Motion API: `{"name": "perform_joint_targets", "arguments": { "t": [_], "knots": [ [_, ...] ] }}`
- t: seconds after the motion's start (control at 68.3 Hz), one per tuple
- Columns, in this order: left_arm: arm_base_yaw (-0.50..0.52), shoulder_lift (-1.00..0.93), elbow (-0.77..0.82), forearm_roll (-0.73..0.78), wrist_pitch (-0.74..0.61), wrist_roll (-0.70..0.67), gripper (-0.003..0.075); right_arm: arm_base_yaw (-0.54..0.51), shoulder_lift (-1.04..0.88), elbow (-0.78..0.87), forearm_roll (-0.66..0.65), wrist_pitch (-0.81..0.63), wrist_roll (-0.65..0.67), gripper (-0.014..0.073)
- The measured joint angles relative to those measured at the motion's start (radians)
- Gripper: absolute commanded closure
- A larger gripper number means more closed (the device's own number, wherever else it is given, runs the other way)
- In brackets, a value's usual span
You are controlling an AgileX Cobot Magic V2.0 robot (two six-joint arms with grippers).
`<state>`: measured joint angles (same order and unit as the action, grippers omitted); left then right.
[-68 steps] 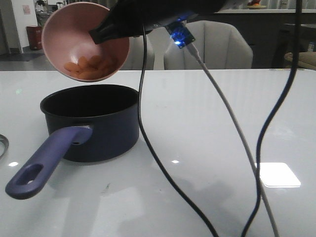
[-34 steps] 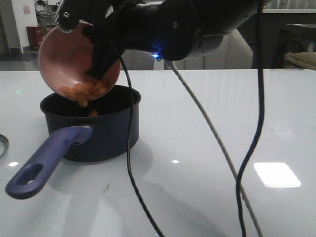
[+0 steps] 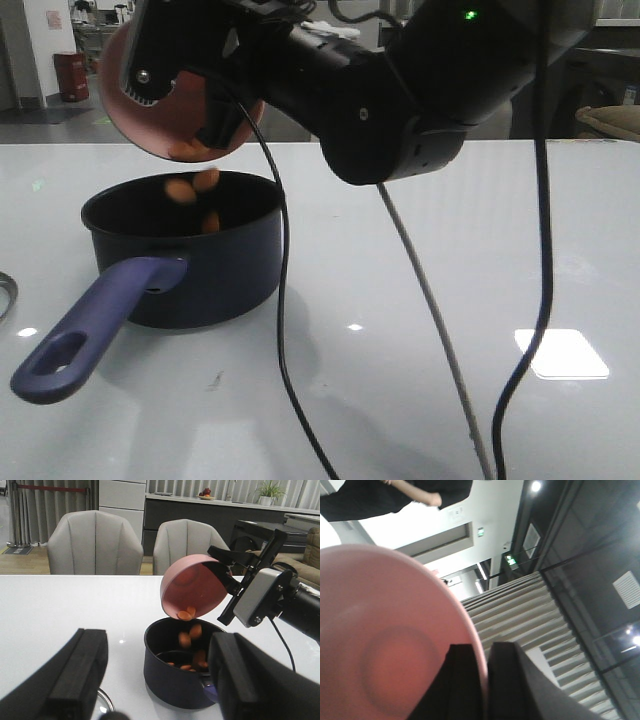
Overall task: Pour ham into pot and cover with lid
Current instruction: 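Tilt the pink bowl with the right gripper to pour pieces into the pot, then carry the empty bowl back and lower it onto the table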
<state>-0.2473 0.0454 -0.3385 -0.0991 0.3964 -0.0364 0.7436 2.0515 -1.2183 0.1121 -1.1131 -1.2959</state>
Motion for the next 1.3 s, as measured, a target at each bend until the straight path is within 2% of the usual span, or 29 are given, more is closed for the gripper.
{"name": "perform_joint_targets", "arguments": {
  "t": [0.132,0.22,0.366,0.542,0.629,0.981,1.303],
  "knots": [
    [0.0,0.0,0.0,0.0,0.0,0.0,0.0244,0.0,0.0,0.0,0.004,-0.009,0.007,0.0456],
    [0.0,0.0,0.0,0.0,0.0,0.0,0.0244,0.0,0.0,0.0,0.024,-0.007,0.074,0.0456],
    [0.0,0.0,0.0,0.0,0.0,0.0,0.0244,0.0,-0.006,0.0,0.111,0.078,0.335,0.0457],
    [0.0,0.0,0.0,0.0,0.0,0.0,0.0244,0.0,-0.059,0.0,0.159,0.313,0.704,0.0457],
    [0.0,0.0,0.0,0.0,0.0,0.0,0.0244,0.0,-0.091,0.0,0.169,0.426,0.804,0.0457],
    [0.0,0.0,0.0,0.0,0.0,0.0,0.0244,-0.04,-0.264,0.0,0.344,0.882,0.857,0.0457],
    [0.0,0.0,0.0,0.0,0.0,0.0,0.0244,-0.246,-0.417,0.0,0.36,1.31,0.859,0.0456]
  ]
}}
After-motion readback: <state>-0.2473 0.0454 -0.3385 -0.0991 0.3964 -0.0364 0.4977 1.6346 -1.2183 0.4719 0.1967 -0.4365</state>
